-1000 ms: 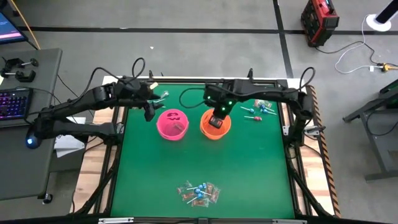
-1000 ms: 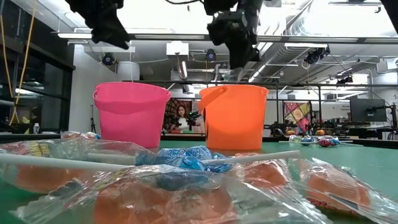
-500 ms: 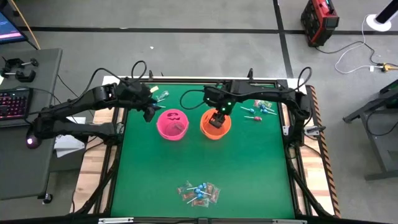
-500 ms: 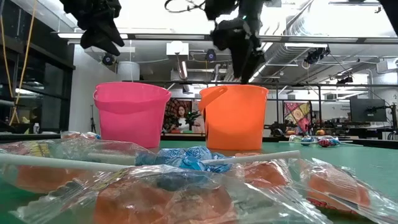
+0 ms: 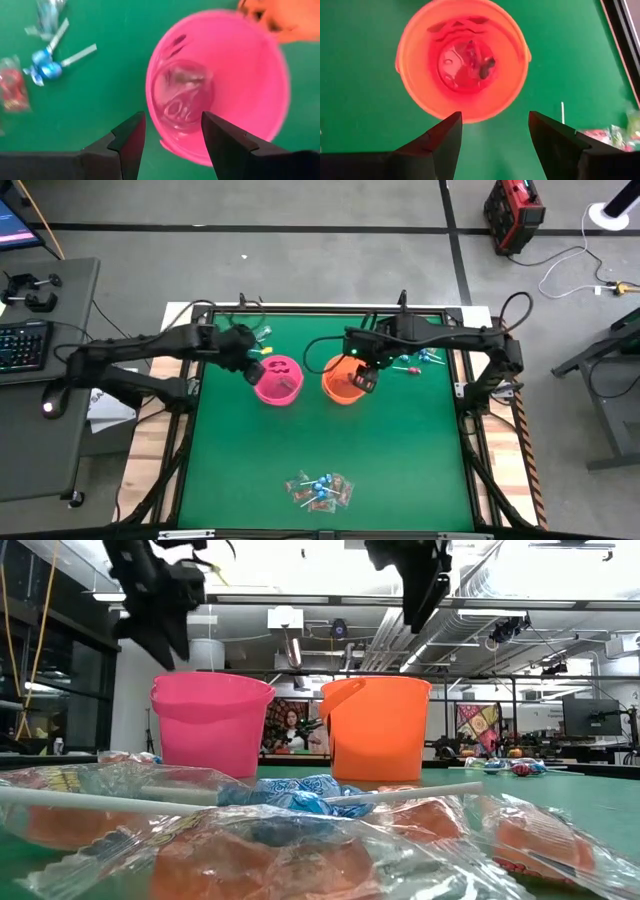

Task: Sort candy by brand, put in halloween buckets
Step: Put the green gummy from the pink bucket to the orange bucket

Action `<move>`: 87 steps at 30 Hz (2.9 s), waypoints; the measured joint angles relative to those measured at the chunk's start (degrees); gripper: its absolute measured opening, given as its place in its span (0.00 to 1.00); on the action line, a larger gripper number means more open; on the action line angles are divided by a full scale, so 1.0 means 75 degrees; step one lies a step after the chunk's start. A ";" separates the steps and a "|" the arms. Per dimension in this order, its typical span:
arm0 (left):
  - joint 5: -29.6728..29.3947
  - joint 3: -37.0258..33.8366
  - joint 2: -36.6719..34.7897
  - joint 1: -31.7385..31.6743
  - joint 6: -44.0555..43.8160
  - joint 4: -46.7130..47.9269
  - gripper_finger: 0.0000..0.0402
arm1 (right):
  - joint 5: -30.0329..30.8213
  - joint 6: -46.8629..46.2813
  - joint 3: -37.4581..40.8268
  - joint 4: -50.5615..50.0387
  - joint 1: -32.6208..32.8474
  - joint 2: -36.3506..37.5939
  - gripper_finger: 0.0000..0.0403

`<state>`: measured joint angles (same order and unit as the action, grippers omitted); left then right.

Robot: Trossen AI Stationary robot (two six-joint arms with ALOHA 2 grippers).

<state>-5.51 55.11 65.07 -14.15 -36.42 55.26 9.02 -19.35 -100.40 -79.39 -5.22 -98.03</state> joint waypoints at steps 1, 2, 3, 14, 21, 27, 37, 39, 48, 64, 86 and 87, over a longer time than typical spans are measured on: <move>0.0039 0.0000 0.0219 0.0000 -0.0072 0.0021 0.45 | 0.0012 0.0006 0.0000 -0.0086 -0.0005 0.0052 0.55; 0.0048 0.0000 0.0407 0.0000 -0.0124 0.0029 0.45 | 0.0071 0.0023 0.0000 -0.0162 -0.0002 0.0108 0.55; 0.0047 -0.0003 0.0563 0.0000 -0.0142 0.0025 0.45 | 0.0184 0.0023 0.0000 -0.0215 -0.0002 0.0160 0.55; -0.0289 -0.0003 0.1030 -0.0067 -0.0184 -0.0005 0.44 | 0.0442 -0.0568 0.0000 -0.0243 0.0041 0.0854 0.55; -0.0429 -0.0006 0.1030 -0.0067 0.0145 0.0228 0.14 | 0.0687 -0.0841 0.0000 -0.0240 0.0068 0.1139 0.55; -0.0541 -0.0006 0.1027 -0.0080 0.0338 0.0118 0.03 | 0.0781 -0.0854 0.0000 -0.0240 0.0068 0.1372 0.55; -0.1814 0.1312 0.0766 -0.0029 0.1169 -0.0071 0.00 | 0.0811 -0.1044 0.0000 -0.0240 0.0068 0.1831 0.55; -0.2582 0.1758 0.0783 0.0124 0.1717 -0.0369 0.00 | 0.0974 -0.1046 0.0000 -0.0240 0.0073 0.1943 0.55; -0.4495 0.2270 0.1313 0.0571 0.5589 -0.4247 0.00 | 0.1674 -0.1267 0.0000 -0.0263 0.0503 0.2193 0.55; -0.5485 0.2261 0.4105 0.1614 1.0183 -0.9255 0.00 | 0.2807 -0.2270 0.0003 -0.0920 0.1067 0.2286 0.55; -0.6169 0.1701 0.4731 0.2874 1.4104 -1.3498 0.00 | 0.3197 -0.2612 0.0000 -0.1163 0.1067 0.2286 0.55; -0.6062 0.1630 0.4723 0.2871 1.4382 -1.3948 0.00 | 0.3197 -0.2591 0.0003 -0.1157 0.1067 0.2286 0.55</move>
<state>-50.98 67.34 100.49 7.38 71.45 -49.35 33.00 -38.78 -100.38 -88.07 2.79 -80.88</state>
